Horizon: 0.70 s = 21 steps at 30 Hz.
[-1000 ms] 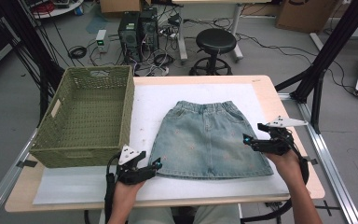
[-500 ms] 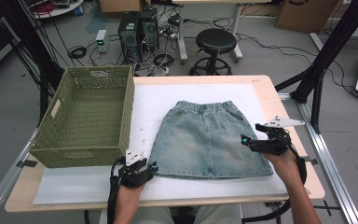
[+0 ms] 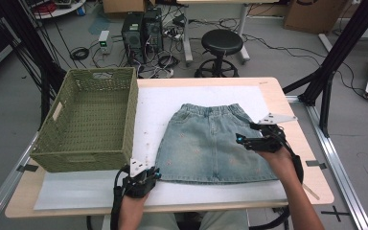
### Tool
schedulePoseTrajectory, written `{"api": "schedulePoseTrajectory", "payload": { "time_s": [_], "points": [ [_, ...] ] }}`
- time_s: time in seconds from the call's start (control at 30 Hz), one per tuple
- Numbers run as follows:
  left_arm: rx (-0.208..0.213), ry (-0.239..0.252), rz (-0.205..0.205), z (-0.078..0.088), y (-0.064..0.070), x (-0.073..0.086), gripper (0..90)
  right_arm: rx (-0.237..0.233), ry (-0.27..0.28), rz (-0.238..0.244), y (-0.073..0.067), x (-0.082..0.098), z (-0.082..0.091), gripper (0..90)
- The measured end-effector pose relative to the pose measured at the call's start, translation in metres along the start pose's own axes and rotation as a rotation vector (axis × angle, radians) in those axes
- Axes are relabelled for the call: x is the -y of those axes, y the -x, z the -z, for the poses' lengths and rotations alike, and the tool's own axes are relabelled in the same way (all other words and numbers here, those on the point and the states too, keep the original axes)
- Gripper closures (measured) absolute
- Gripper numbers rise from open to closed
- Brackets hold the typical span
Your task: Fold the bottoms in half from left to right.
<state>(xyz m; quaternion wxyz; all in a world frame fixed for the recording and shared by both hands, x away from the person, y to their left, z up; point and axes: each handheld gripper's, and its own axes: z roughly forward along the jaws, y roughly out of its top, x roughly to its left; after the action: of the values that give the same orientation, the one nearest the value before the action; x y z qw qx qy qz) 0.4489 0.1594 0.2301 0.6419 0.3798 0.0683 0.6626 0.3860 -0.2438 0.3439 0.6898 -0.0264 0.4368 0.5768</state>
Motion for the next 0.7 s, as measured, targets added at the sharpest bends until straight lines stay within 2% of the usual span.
{"api": "schedulePoseTrajectory", "payload": {
  "time_s": [0.17,0.23,0.37,0.53,0.7],
  "points": [
    [0.023,0.004,0.012,0.004,0.001,0.003,78.5,-0.054,-0.036,0.058,-0.015,-0.032,-0.032,28.6],
    [0.032,0.006,0.013,0.006,0.002,0.005,78.8,-0.063,-0.061,0.087,-0.026,-0.046,-0.047,28.7],
    [0.049,0.021,0.017,0.009,0.003,0.009,79.2,-0.11,-0.072,0.121,-0.047,-0.068,-0.077,33.4],
    [0.064,0.032,0.023,0.012,0.004,0.012,79.6,-0.162,-0.074,0.09,-0.063,-0.088,-0.109,35.9],
    [0.071,0.043,0.026,0.012,0.004,0.013,79.7,-0.185,-0.103,0.092,-0.077,-0.099,-0.137,38.0]
  ]
}}
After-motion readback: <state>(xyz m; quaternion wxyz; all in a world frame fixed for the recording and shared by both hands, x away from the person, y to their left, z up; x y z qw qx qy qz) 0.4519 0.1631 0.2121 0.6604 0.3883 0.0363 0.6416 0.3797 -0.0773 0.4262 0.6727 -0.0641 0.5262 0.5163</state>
